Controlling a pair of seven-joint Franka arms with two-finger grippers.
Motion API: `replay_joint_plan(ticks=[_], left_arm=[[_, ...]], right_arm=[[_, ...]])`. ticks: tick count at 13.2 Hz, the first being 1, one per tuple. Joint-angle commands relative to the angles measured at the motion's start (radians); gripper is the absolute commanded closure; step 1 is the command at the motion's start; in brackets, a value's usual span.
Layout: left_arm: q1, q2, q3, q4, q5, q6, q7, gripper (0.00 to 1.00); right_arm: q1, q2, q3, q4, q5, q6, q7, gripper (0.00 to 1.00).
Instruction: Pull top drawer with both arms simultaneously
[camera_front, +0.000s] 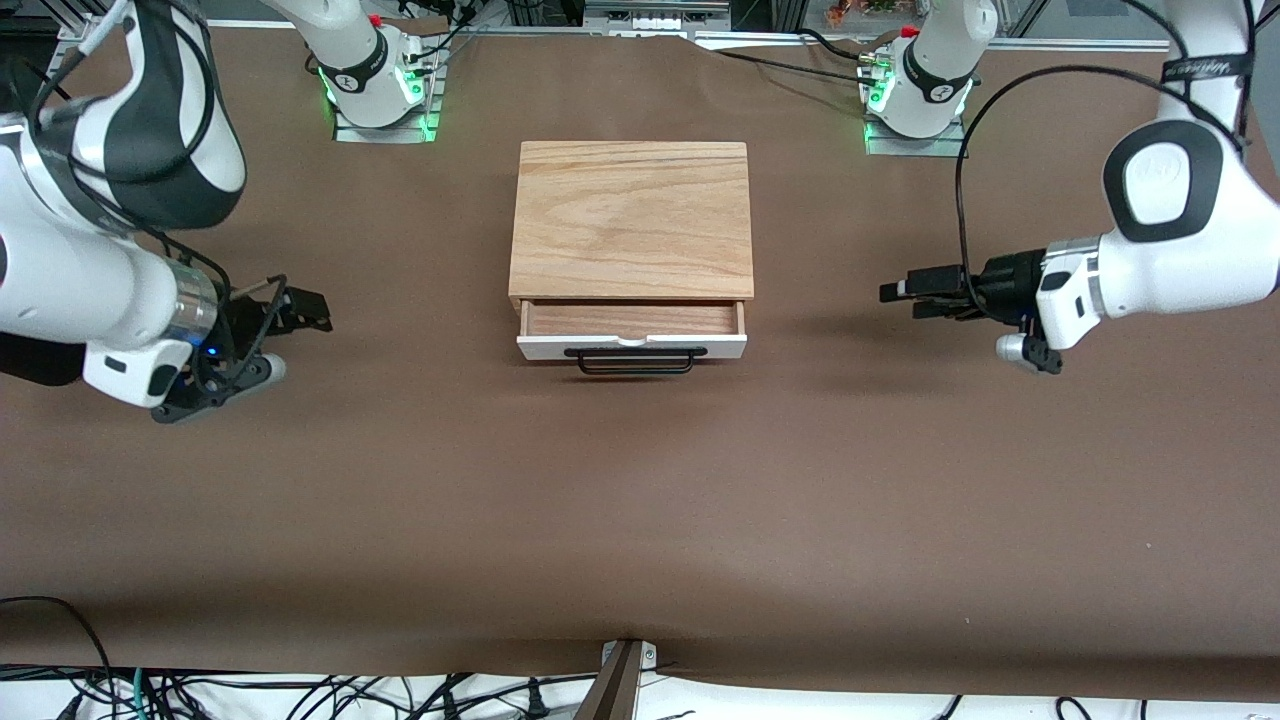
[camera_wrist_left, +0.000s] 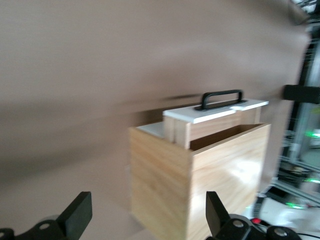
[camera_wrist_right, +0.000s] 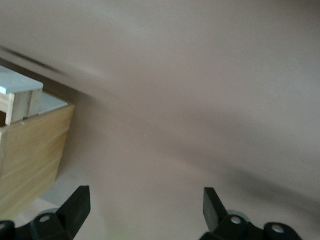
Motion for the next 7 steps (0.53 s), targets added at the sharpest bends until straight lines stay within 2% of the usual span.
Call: replay_joint_plan(ticks=[1, 2, 6, 7], left_arm=[[0.005, -0.092, -0.006, -0.029, 0.168, -0.030, -0.029, 0.00], [0.005, -0.118, -0.005, -0.026, 0.232, -0.047, -0.044, 0.00], [0.003, -0.186, -0.016, 0.043, 0.467, -0.179, -0.124, 0.00], [0.000, -0.198, -0.020, 0.066, 0.510, -0.222, -0.135, 0.00]], right_arm=[[-0.004, -0.093, 0.010, -0.039, -0.063, -0.039, 0.047, 0.00], [-0.048, -0.143, 0.018, -0.092, -0.059, -0.033, 0.077, 0.00], [-0.240, -0.317, 0.157, -0.335, -0.070, 0.053, 0.264, 0.00], [-0.261, -0.332, 0.159, -0.369, -0.070, 0.097, 0.272, 0.00]])
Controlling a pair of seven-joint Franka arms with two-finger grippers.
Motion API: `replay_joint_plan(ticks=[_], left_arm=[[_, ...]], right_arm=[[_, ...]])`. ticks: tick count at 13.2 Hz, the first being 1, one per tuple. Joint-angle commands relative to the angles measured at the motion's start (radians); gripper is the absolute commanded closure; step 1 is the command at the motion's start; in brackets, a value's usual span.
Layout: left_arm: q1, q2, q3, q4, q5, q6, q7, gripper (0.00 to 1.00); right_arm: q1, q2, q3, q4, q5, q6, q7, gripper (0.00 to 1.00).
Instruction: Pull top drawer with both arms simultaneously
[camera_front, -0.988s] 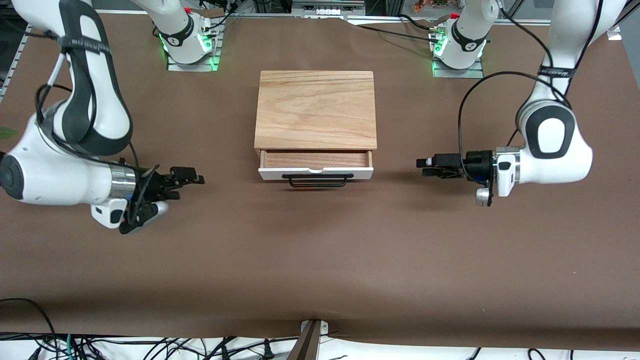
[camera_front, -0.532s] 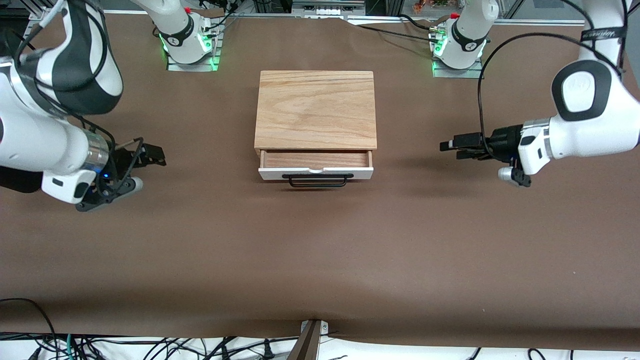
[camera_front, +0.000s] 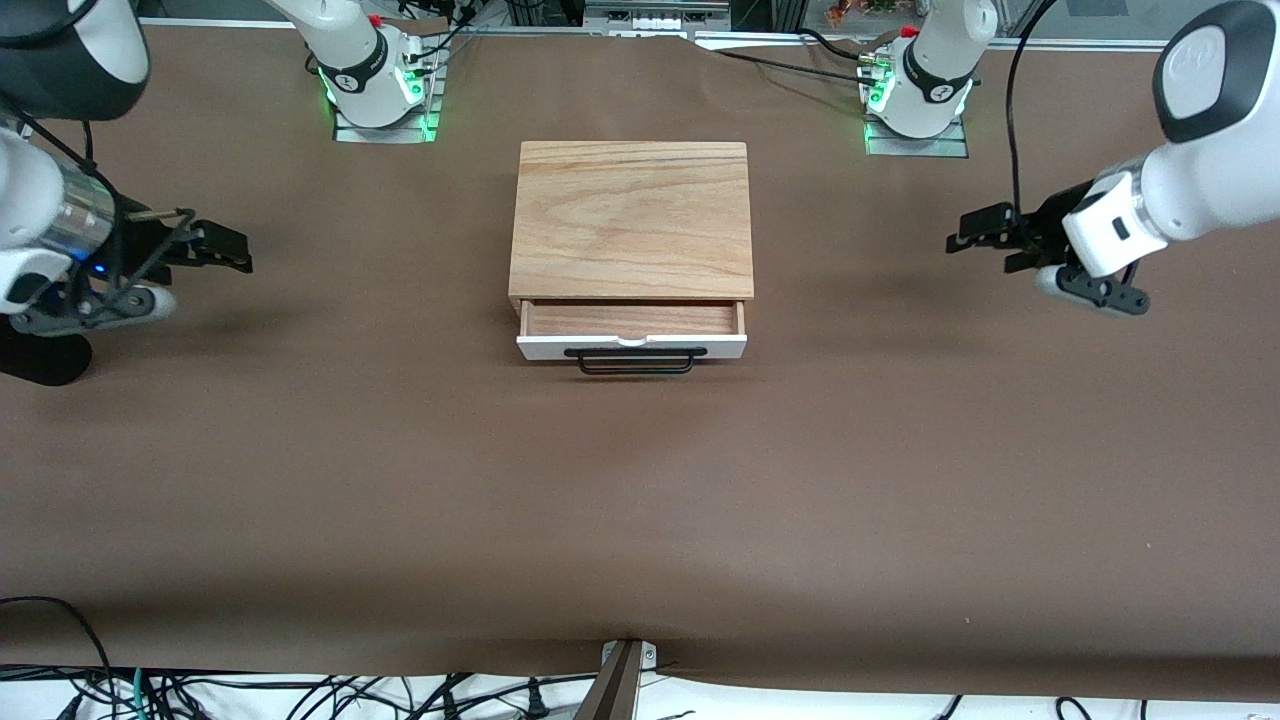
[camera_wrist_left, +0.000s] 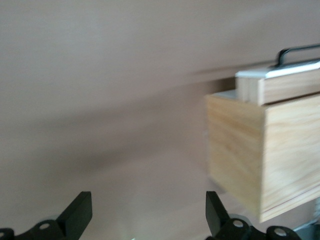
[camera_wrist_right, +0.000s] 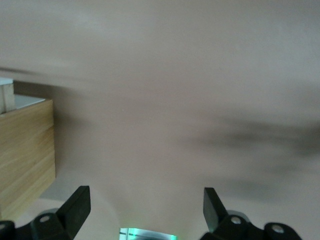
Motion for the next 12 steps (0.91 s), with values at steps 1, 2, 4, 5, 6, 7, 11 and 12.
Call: replay_joint_plan(ticks=[1, 2, 4, 5, 6, 7, 11, 12], left_arm=[[-0.001, -0.038, -0.016, 0.065, 0.114, -0.106, -0.047, 0.00], [-0.001, -0.038, -0.016, 0.094, 0.143, -0.142, -0.050, 0.00], [-0.003, -0.038, -0.016, 0.151, 0.200, -0.189, -0.050, 0.00], [-0.003, -0.038, -0.016, 0.177, 0.223, -0.199, -0.047, 0.00], [-0.003, -0.037, -0.016, 0.194, 0.253, -0.202, -0.041, 0.00], [-0.003, -0.037, -0.014, 0.200, 0.270, -0.202, -0.033, 0.00], [-0.001, -0.034, -0.004, 0.194, 0.264, -0.182, -0.032, 0.00], [-0.001, -0.034, -0.004, 0.194, 0.264, -0.183, -0.045, 0.00]], right_arm=[[-0.081, -0.094, 0.049, -0.146, -0.012, 0.132, 0.055, 0.00], [-0.084, -0.106, 0.043, -0.144, -0.001, 0.163, 0.042, 0.00], [-0.078, -0.139, 0.043, -0.155, -0.010, 0.159, 0.052, 0.00], [-0.078, -0.140, 0.043, -0.155, -0.010, 0.159, 0.046, 0.00], [-0.078, -0.143, 0.043, -0.155, -0.013, 0.160, 0.046, 0.00], [-0.076, -0.145, 0.043, -0.153, -0.015, 0.166, 0.049, 0.00], [-0.058, -0.136, 0.043, -0.140, -0.032, 0.165, 0.045, 0.00], [-0.058, -0.125, 0.042, -0.135, -0.030, 0.166, 0.044, 0.00]])
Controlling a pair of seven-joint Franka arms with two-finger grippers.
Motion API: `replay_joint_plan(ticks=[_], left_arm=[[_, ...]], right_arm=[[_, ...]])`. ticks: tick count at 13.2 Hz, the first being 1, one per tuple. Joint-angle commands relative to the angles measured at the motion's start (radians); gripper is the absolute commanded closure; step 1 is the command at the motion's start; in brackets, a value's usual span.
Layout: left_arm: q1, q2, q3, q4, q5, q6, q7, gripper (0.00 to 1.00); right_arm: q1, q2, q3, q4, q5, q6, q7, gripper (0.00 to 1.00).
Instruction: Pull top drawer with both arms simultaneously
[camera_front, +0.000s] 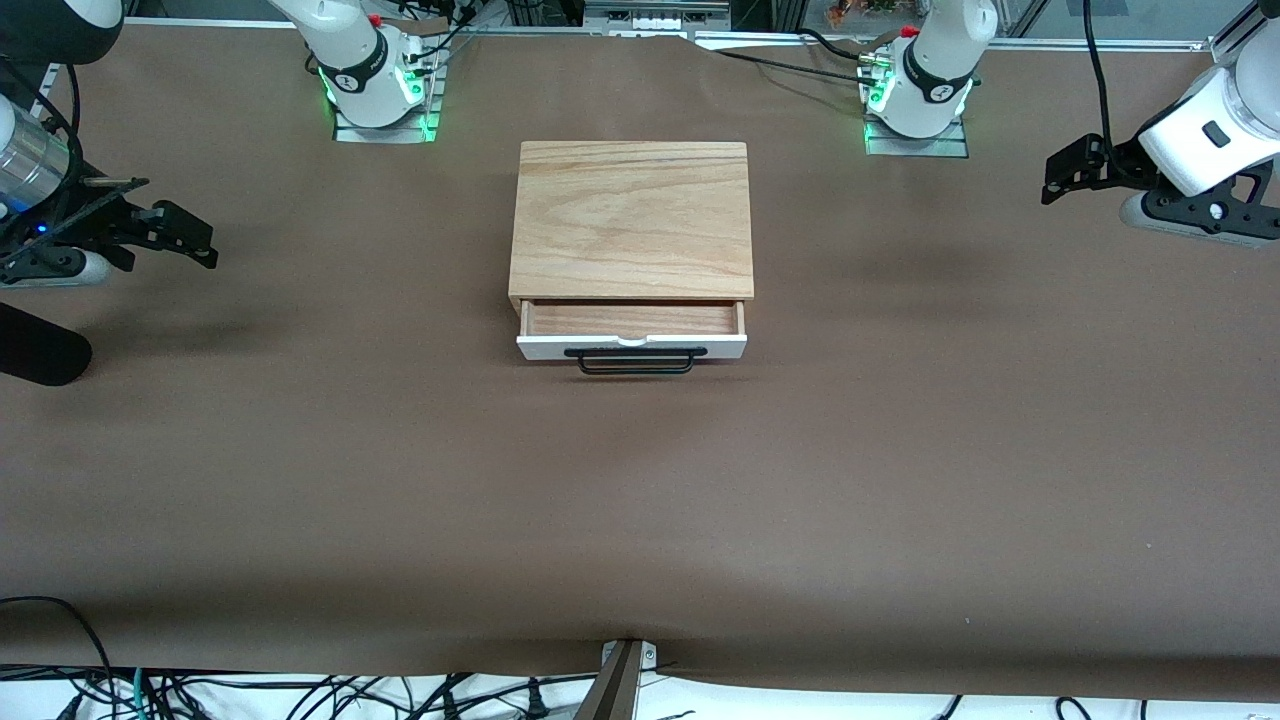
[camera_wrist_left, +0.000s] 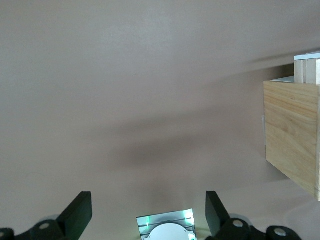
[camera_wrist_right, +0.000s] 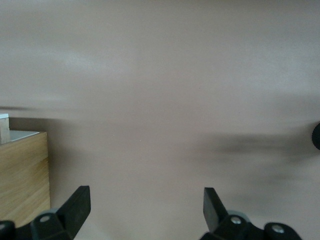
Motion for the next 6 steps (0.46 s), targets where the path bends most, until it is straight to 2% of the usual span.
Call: replay_joint_plan(ticks=[1, 6], left_arm=[[0.000, 0.011, 0.000, 0.020, 0.021, -0.008, -0.013, 0.00], [0.001, 0.010, 0.000, 0.025, 0.021, -0.009, -0.085, 0.00]], right_arm=[[0.000, -0.008, 0.004, -0.016, -0.017, 0.011, 0.015, 0.00], [0.002, -0.007, 0.009, -0.008, -0.017, 0.011, 0.016, 0.00]])
